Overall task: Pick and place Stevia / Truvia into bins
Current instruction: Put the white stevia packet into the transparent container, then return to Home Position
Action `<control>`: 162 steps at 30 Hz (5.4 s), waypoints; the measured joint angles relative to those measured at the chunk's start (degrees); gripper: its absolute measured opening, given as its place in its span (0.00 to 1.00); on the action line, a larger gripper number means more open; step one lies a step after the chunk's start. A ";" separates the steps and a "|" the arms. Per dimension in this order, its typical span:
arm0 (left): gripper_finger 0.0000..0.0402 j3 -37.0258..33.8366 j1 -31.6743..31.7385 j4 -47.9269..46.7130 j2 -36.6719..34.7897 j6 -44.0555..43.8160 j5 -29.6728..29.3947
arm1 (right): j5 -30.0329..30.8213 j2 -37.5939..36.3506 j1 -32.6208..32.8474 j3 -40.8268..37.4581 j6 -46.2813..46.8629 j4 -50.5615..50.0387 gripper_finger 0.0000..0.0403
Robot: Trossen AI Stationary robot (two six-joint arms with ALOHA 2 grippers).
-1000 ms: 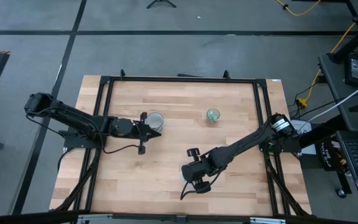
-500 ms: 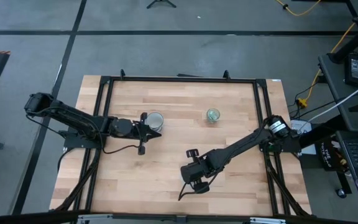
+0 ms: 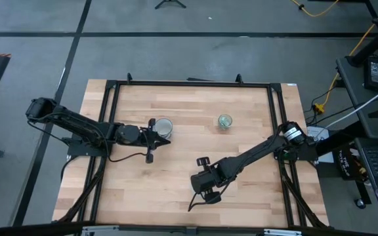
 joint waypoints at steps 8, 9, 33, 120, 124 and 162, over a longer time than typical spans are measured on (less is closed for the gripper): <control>0.01 0.00 -0.01 -0.02 0.00 0.01 0.00 | -0.03 0.00 -0.90 0.00 0.25 0.03 0.10; 0.01 0.00 0.00 -0.02 0.00 -0.01 0.00 | -0.03 0.00 -1.08 0.00 0.23 0.02 0.12; 0.02 -0.02 -0.02 -3.06 0.04 -2.17 0.63 | -0.57 -11.53 -3.04 2.14 -11.13 -9.28 0.02; 0.01 -24.26 30.97 -16.27 -59.52 6.50 7.40 | -33.81 -104.75 -55.19 -78.89 -15.56 42.31 0.00; 0.00 -24.26 30.97 -16.20 -59.52 6.50 7.02 | -33.66 -107.54 -55.19 -80.82 -15.33 42.67 0.00; 0.01 -24.26 30.82 -16.44 -59.52 2.44 9.01 | -34.66 -110.66 -55.17 -84.56 -8.74 45.29 0.07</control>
